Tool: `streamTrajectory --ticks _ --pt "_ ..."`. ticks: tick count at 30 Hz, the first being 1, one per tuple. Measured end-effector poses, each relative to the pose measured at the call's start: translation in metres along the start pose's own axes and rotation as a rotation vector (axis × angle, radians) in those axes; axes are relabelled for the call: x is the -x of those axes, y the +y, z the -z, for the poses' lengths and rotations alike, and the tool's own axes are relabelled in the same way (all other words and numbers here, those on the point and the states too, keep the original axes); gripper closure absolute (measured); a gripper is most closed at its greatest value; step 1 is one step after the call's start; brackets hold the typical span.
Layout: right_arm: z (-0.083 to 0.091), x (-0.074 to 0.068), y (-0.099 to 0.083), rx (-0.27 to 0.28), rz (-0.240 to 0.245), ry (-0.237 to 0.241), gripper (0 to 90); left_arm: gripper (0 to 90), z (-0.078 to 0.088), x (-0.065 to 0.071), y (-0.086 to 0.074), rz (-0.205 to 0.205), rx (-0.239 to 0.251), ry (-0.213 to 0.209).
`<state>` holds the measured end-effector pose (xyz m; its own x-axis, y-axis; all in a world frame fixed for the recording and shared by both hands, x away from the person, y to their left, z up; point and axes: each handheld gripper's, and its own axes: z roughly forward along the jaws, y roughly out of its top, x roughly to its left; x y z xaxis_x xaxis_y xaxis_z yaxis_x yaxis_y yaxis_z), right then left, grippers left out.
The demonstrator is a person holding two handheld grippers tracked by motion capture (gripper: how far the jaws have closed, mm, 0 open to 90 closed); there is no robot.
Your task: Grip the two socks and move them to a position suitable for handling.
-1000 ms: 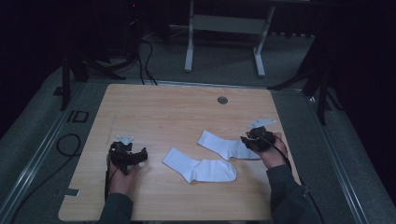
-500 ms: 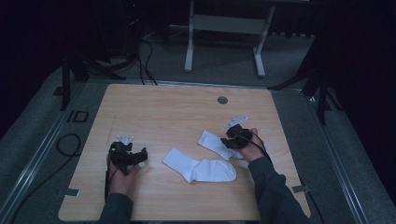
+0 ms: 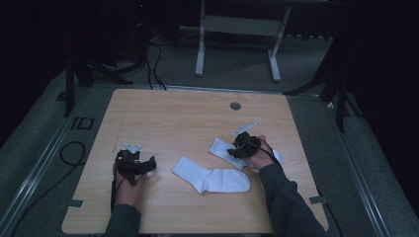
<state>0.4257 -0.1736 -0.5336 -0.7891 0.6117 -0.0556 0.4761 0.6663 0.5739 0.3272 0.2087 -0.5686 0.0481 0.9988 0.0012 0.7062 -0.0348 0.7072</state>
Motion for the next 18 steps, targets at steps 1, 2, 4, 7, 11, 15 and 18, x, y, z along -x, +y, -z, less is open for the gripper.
streamTrajectory --ticks 1,2,4,7,11,15,18 --pt "-0.001 0.0 0.0 -0.003 0.0 0.004 55.3 13.3 0.0 0.0 0.0 0.0 0.0 0.0" --pt "-0.001 0.0 0.0 -0.005 0.0 0.008 55.2 13.3 0.0 0.0 0.0 0.0 0.0 0.0" --pt "-0.002 0.0 0.001 0.003 -0.001 0.023 55.1 13.3 0.0 0.0 0.0 0.0 0.0 0.0" --pt "-0.002 -0.002 0.004 0.01 0.006 0.038 54.9 13.3 0.0 0.0 0.0 0.0 0.0 0.0" --pt "-0.008 -0.006 0.009 0.0 0.025 0.057 53.6 13.2 0.0 0.0 0.0 0.0 0.0 0.0" --pt "-0.016 -0.005 0.008 -0.035 -0.009 0.063 52.5 13.2 0.0 0.0 0.0 0.0 0.0 0.0" --pt "-0.015 -0.005 0.009 -0.049 -0.006 0.056 58.9 13.3 0.0 0.0 0.0 0.0 0.0 0.0"
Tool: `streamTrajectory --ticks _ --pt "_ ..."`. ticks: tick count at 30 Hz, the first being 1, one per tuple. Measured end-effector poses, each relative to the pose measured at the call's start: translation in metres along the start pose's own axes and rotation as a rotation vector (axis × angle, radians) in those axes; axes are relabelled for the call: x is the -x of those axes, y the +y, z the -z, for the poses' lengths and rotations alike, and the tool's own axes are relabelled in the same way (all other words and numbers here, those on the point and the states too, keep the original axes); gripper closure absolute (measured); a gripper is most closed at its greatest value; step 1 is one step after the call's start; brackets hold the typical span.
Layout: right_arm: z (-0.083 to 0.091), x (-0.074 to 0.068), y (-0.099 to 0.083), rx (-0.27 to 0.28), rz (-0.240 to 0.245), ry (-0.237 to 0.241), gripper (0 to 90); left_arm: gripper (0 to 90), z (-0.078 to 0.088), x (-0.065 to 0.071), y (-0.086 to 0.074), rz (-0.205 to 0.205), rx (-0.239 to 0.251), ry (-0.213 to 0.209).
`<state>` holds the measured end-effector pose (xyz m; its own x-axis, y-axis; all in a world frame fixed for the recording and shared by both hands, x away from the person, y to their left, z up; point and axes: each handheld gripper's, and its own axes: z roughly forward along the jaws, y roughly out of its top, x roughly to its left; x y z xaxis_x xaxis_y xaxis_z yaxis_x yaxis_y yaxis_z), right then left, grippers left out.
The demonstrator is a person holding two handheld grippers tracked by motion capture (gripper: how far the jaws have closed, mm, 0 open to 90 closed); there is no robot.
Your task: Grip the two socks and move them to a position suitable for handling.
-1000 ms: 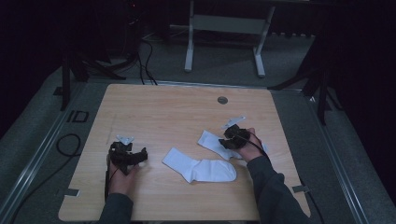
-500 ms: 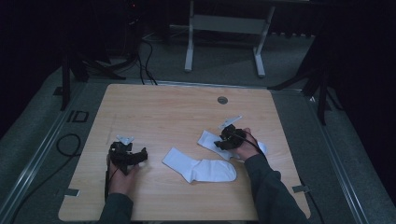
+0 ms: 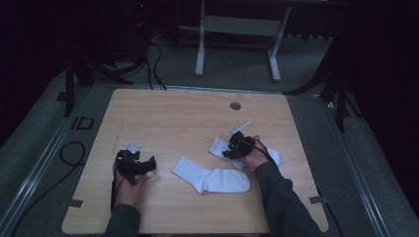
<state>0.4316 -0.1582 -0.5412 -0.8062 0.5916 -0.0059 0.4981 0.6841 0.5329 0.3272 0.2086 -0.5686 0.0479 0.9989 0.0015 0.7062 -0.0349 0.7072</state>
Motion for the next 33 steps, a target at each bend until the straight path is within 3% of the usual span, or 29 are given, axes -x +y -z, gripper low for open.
streamTrajectory --ticks 9,27,33 --pt "0.0022 0.0005 -0.0037 0.011 -0.004 -0.018 81.1 13.2 0.0 0.0001 0.0 -0.001 0.0 0.0" --pt "0.0044 0.0078 -0.0079 0.028 -0.052 -0.014 84.4 13.2 -0.0002 0.0005 0.0 -0.003 0.002 -0.004" --pt "0.0053 0.0079 -0.0087 0.021 -0.047 -0.023 84.3 13.3 -0.0002 0.0005 0.0 -0.003 0.002 -0.004"
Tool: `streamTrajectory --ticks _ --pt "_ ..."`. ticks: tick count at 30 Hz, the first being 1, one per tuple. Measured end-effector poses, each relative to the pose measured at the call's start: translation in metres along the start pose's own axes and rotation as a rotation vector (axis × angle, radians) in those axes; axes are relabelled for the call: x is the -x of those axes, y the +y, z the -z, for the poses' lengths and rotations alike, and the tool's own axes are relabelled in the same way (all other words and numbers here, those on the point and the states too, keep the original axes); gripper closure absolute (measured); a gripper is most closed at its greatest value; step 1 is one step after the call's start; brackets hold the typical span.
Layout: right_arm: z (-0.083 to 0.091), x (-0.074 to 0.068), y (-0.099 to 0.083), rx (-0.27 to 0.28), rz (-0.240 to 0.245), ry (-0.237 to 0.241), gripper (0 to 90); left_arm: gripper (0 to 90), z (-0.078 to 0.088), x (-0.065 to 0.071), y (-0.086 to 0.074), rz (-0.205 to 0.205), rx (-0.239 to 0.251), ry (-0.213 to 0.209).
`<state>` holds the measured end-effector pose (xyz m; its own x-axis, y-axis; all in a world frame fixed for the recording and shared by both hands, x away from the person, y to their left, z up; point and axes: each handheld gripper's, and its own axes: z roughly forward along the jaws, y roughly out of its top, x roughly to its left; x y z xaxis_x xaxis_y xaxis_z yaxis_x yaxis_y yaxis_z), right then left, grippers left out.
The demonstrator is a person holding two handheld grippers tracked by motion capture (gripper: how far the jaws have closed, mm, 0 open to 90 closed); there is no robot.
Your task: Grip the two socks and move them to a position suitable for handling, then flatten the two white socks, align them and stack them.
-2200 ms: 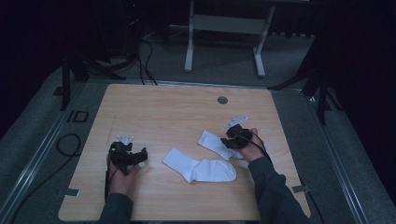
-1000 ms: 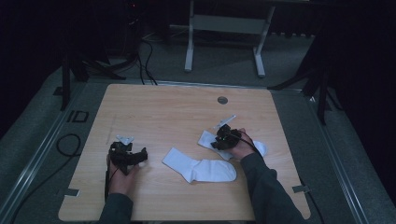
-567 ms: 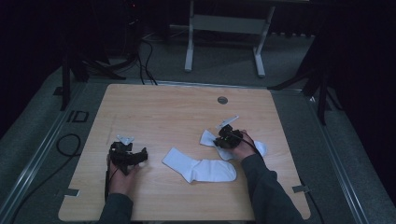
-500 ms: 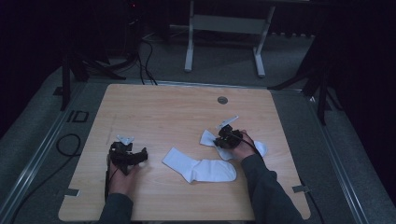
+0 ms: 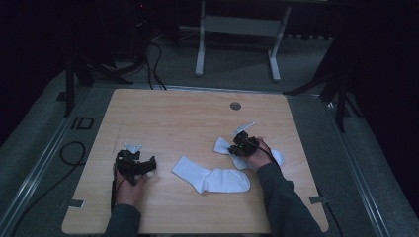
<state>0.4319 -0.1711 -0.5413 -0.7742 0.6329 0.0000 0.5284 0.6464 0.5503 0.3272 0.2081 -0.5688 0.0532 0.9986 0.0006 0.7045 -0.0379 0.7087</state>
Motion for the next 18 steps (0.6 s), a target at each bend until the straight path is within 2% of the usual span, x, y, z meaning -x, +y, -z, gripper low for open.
streamTrajectory --ticks 10,14,15,16,17,18 --pt "0.002 -0.001 -0.001 0.011 -0.005 -0.002 84.4 13.3 0.0 0.0 0.0 0.0 0.001 0.0" --pt "0.016 -0.002 0.001 0.042 0.005 -0.007 84.4 13.3 0.0 0.0 0.0 0.001 0.001 0.0" --pt "0.026 -0.003 0.003 0.063 0.017 -0.011 84.4 13.3 0.0 0.0 0.0 0.001 0.001 0.0" --pt "0.026 -0.003 0.003 0.063 0.017 -0.011 84.4 13.3 0.0 0.0 0.0 0.001 0.001 0.0" --pt "0.037 -0.002 0.005 0.083 0.021 -0.016 84.4 13.3 0.0 0.0 0.0 0.001 0.0 0.0" --pt "0.037 -0.002 0.005 0.083 0.021 -0.016 84.4 13.3 0.0 0.0 0.0 0.001 0.001 -0.001"
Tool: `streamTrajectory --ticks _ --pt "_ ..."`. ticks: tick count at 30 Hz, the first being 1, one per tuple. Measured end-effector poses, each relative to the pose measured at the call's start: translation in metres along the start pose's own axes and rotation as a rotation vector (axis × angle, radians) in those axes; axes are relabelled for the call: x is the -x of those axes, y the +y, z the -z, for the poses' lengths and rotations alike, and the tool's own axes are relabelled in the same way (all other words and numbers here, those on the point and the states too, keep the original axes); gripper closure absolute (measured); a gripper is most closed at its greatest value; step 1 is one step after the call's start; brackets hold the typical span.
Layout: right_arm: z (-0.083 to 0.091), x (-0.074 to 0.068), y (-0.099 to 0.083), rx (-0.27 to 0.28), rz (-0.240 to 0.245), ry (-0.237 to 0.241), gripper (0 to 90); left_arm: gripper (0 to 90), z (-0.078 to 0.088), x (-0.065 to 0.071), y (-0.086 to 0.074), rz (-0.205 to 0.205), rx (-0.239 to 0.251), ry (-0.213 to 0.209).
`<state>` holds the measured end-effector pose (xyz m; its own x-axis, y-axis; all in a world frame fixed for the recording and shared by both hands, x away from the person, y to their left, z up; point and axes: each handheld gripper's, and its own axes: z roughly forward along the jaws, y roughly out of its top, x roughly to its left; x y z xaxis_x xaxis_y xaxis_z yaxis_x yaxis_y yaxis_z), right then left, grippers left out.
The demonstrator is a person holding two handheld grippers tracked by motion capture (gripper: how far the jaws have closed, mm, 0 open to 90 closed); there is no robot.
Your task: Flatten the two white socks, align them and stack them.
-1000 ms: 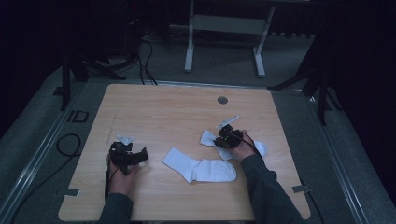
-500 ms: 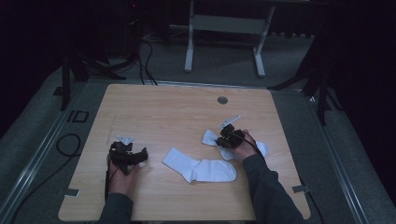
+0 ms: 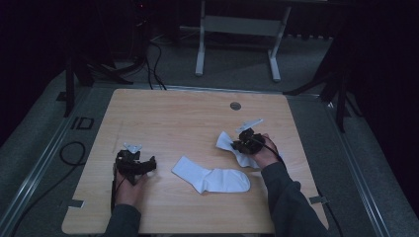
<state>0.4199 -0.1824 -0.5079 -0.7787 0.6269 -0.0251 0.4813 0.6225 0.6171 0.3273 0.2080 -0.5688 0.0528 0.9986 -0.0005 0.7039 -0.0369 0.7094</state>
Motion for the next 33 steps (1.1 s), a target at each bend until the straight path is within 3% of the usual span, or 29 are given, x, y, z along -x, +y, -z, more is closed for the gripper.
streamTrajectory --ticks 3,4,5,7,9,12,15,16,17,18,21,27,33 --pt "0.024 0.003 0.004 0.048 -0.005 -0.001 84.3 13.3 0.0 0.0 0.0 -0.001 -0.001 0.0" --pt "0.024 0.003 0.004 0.048 -0.005 -0.001 84.3 13.3 0.0 0.0 0.0 -0.001 -0.001 0.0" --pt "0.037 0.004 0.006 0.086 -0.01 0.008 84.3 13.3 0.0 0.0 0.0 -0.001 0.0 0.0" --pt "0.044 0.004 0.007 0.105 -0.011 0.013 84.4 13.3 0.0 0.0 0.0 -0.001 0.0 0.0" --pt "0.063 0.003 0.012 0.141 0.005 0.0 84.3 13.3 0.0 0.0 0.0 -0.002 -0.001 0.0" --pt "0.074 0.0 0.015 0.167 0.013 -0.006 84.3 13.2 0.0 0.0 0.0 0.001 0.002 0.0" --pt "0.097 -0.008 0.023 0.211 0.057 -0.019 84.3 13.3 0.0 0.0 0.0 0.001 0.0 0.0" --pt "0.097 -0.008 0.023 0.211 0.057 -0.019 84.3 13.3 0.0 0.0 0.0 0.0 0.0 0.0" --pt "0.11 -0.013 0.027 0.245 0.072 -0.019 84.2 13.3 0.0 0.0 0.0 0.002 0.0 0.0" --pt "0.11 -0.013 0.027 0.245 0.072 -0.019 84.2 13.3 0.0 0.0 0.0 0.002 0.0 0.0" --pt "0.135 -0.026 0.033 0.306 0.095 -0.012 84.1 13.3 0.0 0.0 0.0 0.0 0.0 0.0" --pt "0.156 -0.048 0.035 0.362 0.136 0.043 84.0 13.3 0.0 0.0 0.0 0.001 0.0 0.0" --pt "0.158 -0.071 0.027 0.367 0.175 0.074 83.8 13.3 0.0 0.0 0.0 -0.001 -0.002 0.0"
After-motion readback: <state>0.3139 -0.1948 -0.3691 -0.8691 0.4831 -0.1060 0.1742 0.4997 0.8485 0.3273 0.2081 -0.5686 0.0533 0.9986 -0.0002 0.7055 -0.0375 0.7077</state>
